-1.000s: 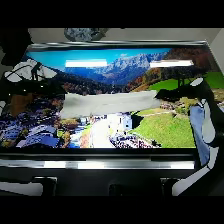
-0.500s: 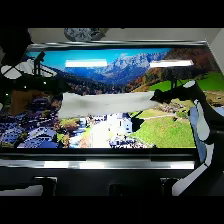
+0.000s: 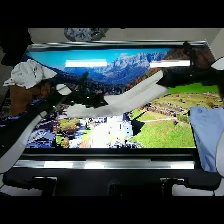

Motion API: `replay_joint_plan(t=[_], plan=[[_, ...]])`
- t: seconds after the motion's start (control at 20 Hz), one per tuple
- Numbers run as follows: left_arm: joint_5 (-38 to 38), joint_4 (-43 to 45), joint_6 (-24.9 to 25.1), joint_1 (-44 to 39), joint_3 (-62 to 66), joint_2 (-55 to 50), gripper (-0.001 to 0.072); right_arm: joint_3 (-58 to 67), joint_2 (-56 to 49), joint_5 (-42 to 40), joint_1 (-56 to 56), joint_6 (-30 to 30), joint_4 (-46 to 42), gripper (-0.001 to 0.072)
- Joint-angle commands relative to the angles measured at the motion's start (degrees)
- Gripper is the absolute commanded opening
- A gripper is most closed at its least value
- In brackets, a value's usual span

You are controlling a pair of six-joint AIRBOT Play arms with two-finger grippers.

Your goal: Fold the shirts.

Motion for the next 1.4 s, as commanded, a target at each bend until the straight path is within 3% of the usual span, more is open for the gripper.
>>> replay_joint_plan(t=[0.0, 0.1, 0.5, 0.6, 0.8, 1.0, 1.35], plan=[[8.44, -18.21, 0.37, -7.34, 0.98, -6.97, 0.0035, 0.04, 10.01, 4.66, 0.0, 1.44, -1.68, 0.0038], [5.57, -24.72, 2.69, -10.67, 5.16, -12.13, 0.0035, 0.04, 12.55, 6.25, 0.0, 1.66, -1.7, 0.0039], [3.23, -39.08, 3.02, -17.68, 21.09, -29.03, 0.0033, 0.04, 14.05, 9.7, 0.0, 4.48, -3.06, 0.0039], [-1.36, -38.47, 8.76, -15.67, 21.27, -28.26, 0.0031, 0.04, 13.81, 7.1, 0.0, 4.61, -6.56, 0.0039], [-9.94, -20.06, 10.38, -9.09, 21.22, -18.45, 0.0031, 0.04, 9.73, 2.82, 2.54, 4.59, -6.69, 0.0039], [-15.45, -3.91, 9.22, 1.77, 21.22, -5.42, 0.0032, 0.04, 2.56, -4.11, 13.81, 4.61, -5.42, 0.0039], [-18.75, -2.78, 8.0, 21.73, 21.22, 10.36, 0.0033, 0.04, -12.52, -19.5, 29.9, 6.34, 5.51, 0.0041]])
